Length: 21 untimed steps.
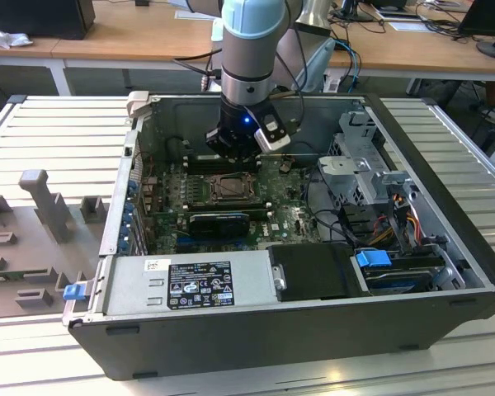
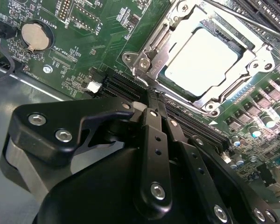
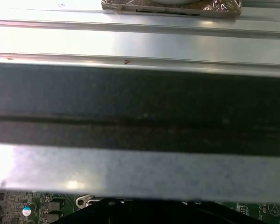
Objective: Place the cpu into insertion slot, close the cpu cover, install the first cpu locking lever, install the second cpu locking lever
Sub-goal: 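Install the first cpu locking lever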
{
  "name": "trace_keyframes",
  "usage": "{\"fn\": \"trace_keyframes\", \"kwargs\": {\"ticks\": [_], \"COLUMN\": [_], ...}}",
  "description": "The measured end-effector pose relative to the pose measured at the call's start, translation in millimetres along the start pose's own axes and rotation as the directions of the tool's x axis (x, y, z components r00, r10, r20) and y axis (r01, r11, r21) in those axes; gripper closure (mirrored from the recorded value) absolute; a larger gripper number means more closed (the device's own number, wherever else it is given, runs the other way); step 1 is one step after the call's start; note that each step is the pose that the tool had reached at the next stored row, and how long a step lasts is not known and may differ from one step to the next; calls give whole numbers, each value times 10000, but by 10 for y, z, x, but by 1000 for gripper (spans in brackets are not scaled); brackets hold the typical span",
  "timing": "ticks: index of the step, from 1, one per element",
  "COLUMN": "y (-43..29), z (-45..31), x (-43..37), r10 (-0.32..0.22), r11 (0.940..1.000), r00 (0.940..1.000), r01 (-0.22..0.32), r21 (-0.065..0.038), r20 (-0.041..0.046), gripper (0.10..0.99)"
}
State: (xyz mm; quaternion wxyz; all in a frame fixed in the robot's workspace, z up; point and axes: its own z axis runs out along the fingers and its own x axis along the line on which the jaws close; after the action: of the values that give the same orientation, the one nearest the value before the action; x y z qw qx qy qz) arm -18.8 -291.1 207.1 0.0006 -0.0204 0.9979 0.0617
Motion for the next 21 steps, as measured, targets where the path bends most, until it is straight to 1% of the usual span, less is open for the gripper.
{"fn": "trace_keyframes", "kwargs": {"ticks": [6, 13, 21], "y": [-15, -15, -19], "z": [-3, 8, 41], "x": [1, 0, 1], "r10": [2, -1, 0], "r11": [10000, 10000, 9999], "r00": [10000, 10000, 10000], "r01": [-2, 1, 0], "r21": [29, 28, 121], "r20": [-2, 0, -5], "gripper": [980, 980, 980]}}
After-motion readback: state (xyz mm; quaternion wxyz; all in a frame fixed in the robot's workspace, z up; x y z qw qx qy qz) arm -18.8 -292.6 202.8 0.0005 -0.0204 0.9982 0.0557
